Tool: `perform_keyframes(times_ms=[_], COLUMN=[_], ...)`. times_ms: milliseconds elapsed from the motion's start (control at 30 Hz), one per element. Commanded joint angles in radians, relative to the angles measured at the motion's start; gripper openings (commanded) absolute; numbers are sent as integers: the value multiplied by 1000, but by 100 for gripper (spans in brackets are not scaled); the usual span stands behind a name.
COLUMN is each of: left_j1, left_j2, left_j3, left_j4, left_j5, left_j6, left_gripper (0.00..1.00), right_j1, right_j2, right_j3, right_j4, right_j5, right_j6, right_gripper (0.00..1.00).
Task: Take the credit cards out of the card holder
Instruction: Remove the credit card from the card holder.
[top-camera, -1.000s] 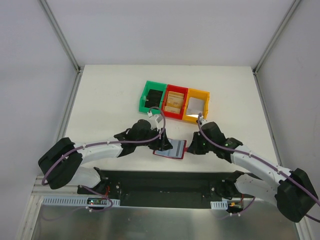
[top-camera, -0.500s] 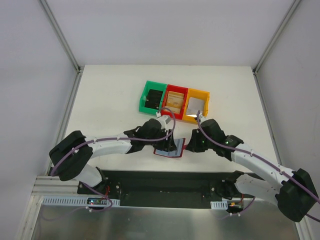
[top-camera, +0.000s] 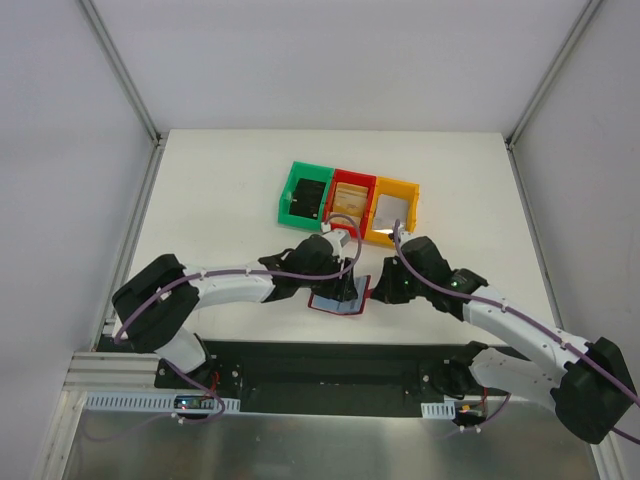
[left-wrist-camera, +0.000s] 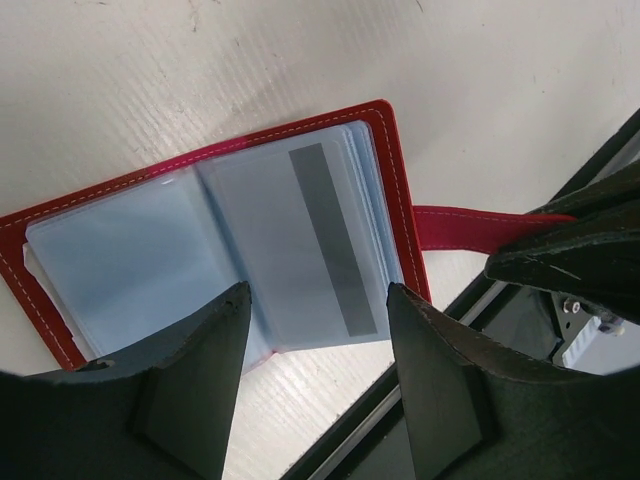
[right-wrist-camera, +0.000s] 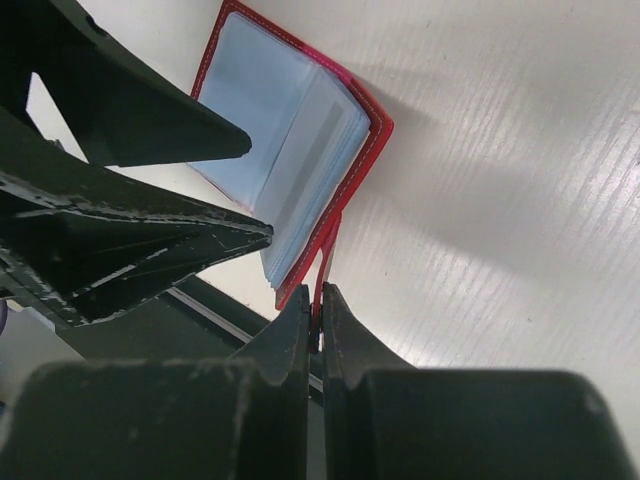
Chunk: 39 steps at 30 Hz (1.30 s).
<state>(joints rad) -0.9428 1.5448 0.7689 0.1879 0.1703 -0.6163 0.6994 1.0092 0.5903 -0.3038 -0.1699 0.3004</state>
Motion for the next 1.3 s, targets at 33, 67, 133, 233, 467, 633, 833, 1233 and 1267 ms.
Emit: perform_keyframes(times_ms=[33, 67, 133, 233, 467, 633, 833, 1233, 1267], left_j1=[-24, -27, -27, -31, -34, -33, -33, -65, -68], left_j2=[29, 31, 40, 49, 60, 55, 3, 8, 11], left_j3=[58, 61, 64, 70, 72, 64, 50, 90, 89], left_j4=[-28, -30, -30, -31, -44, -54, -57, -73, -76], left_j5=[-44, -45, -48, -51, -80, -104, -126, -117, -118], left_j6=[55, 55, 58, 61, 66, 70, 72, 96, 95], left_gripper=[56, 56, 56, 56, 47, 41, 51, 56, 55], right_j1=[8, 8, 8, 9, 9, 9, 9, 11, 11], right_j2=[2, 3, 6, 11, 12, 14, 9, 8, 6], right_j3=[55, 54, 57, 57, 59, 52, 49, 51, 48], right_j4=[-11, -12, -12, -12, -14, -12, -14, -14, -15], right_j5=[-11, -10, -11, -14, -11, -11, -11, -11, -11], right_j6=[-17, -18, -20, -20, -24, -26, -26, -26, -24], right_gripper=[0, 0, 0, 0, 0, 0, 0, 0, 0])
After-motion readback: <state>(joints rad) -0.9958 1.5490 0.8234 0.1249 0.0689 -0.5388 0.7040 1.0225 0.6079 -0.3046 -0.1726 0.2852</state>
